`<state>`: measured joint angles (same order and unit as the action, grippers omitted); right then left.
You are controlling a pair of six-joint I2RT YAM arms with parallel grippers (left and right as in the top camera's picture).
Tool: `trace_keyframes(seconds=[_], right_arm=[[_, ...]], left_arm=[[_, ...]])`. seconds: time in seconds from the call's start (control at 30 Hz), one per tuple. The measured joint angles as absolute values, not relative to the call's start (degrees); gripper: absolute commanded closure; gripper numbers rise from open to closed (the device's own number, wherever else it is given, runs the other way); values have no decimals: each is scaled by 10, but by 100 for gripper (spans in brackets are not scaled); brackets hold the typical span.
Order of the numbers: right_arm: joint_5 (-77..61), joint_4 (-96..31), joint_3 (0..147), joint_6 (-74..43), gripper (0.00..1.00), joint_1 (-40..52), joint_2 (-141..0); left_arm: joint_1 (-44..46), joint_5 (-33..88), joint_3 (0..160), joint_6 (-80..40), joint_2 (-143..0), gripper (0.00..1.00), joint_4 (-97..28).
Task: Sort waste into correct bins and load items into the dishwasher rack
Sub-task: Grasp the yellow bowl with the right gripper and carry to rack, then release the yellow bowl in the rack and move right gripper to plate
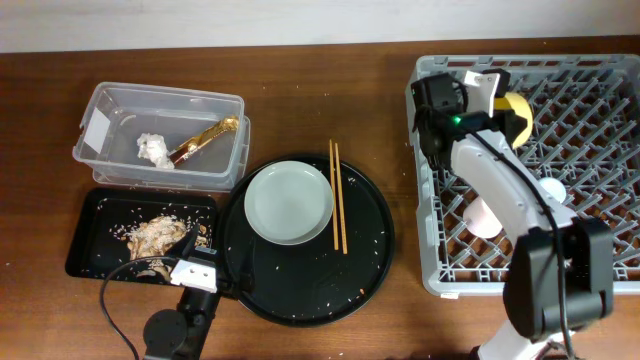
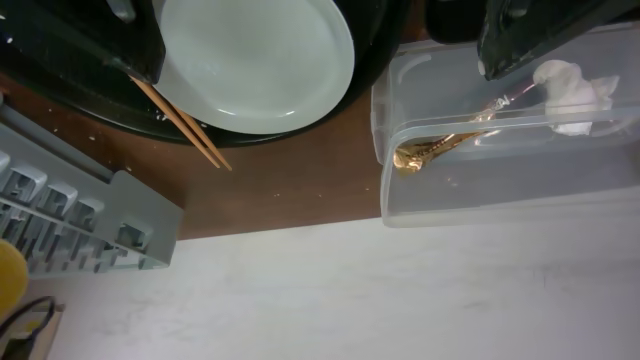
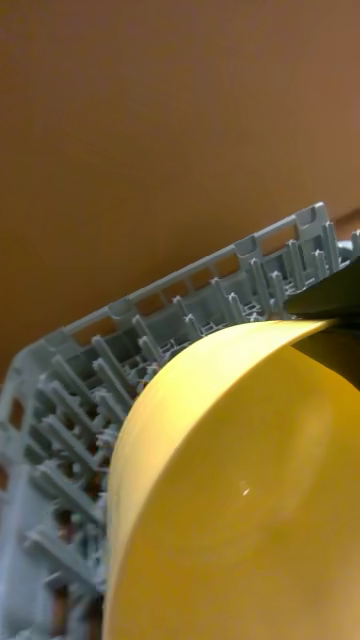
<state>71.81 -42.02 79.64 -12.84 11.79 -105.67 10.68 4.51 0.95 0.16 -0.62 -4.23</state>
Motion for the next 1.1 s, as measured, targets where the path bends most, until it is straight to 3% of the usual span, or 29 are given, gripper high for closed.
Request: trace_keyframes(seconds=[0.37,0.43,0.6,0.77,0.9,1.03,1.1], right_arm=[[705,-442,797,-121,95,75,-1073],[695,-465,799,-124,85,85,-1073],[568,-562,802,-121,83,127,-1079],[446,-627,824,-140,56,148,-1061],[325,-675,912,-147,55,163,-1016],[88,-693,934,-148,49,197,-997],[-4,-679,910,-151,51,239,-998]], left_arm=[[107,45,10,2,-6,1,-42],[107,45,10,2,-6,1,-42],[107,45,10,2,-6,1,-42],[107,45,10,2,-6,1,-42],[107,45,10,2,-6,1,-42],[107,45,10,2,-6,1,-42],[107,45,10,2,-6,1,-42]])
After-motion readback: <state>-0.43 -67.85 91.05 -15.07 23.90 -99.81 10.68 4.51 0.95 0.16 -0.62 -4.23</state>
